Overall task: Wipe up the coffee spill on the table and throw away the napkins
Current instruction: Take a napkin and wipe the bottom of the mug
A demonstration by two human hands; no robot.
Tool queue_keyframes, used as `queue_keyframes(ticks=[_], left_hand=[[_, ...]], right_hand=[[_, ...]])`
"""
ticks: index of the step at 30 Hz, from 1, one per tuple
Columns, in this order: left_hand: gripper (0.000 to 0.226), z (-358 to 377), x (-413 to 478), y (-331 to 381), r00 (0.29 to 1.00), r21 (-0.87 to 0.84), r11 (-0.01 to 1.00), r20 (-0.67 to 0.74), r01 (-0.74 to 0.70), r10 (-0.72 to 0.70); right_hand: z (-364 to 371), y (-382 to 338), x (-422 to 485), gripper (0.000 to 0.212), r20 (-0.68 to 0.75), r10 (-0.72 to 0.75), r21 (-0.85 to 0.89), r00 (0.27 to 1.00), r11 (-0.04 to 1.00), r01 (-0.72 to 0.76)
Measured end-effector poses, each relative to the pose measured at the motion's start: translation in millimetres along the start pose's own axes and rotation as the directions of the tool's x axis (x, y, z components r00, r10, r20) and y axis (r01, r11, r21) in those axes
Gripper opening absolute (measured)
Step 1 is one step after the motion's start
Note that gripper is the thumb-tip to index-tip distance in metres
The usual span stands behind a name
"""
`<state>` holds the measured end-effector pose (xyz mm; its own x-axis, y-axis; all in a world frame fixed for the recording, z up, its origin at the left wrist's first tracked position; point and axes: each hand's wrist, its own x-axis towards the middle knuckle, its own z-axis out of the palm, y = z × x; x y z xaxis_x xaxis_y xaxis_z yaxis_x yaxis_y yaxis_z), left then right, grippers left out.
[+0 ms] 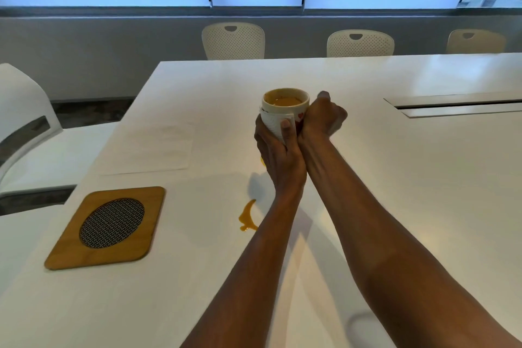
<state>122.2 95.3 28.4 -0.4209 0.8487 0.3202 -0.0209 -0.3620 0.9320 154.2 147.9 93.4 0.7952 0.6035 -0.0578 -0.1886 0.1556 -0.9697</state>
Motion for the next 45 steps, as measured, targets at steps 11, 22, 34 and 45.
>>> queue_keyframes(ticks=[11, 22, 34, 45], left_hand=[[0.062, 4, 5, 15, 0.99, 0.114, 0.987, -0.079, -0.11, 0.12], [0.044, 6, 12, 21, 0.986, -0.064, 0.998, -0.169, 0.005, -0.015], [0.025, -13, 49, 17, 0.776, -0.328, 0.703, 0.266, 0.631, -0.572], [0.048, -19, 42, 6, 0.665, -0.589, 0.319, 0.588, 0.742, -0.461]], right_hand=[[3, -17, 0, 0.04, 0.107, -0.006, -0.027, 0.994, 1.0, 0.009], [2, -14, -3, 0.041, 0.137, -0.015, -0.065, 0.99, 0.998, 0.024], [-6, -11, 8, 0.04, 0.091, -0.016, -0.045, 0.996, 0.999, 0.021], [-6, -11, 8, 0.04, 0.082, 0.005, 0.003, 0.997, 1.0, -0.005]])
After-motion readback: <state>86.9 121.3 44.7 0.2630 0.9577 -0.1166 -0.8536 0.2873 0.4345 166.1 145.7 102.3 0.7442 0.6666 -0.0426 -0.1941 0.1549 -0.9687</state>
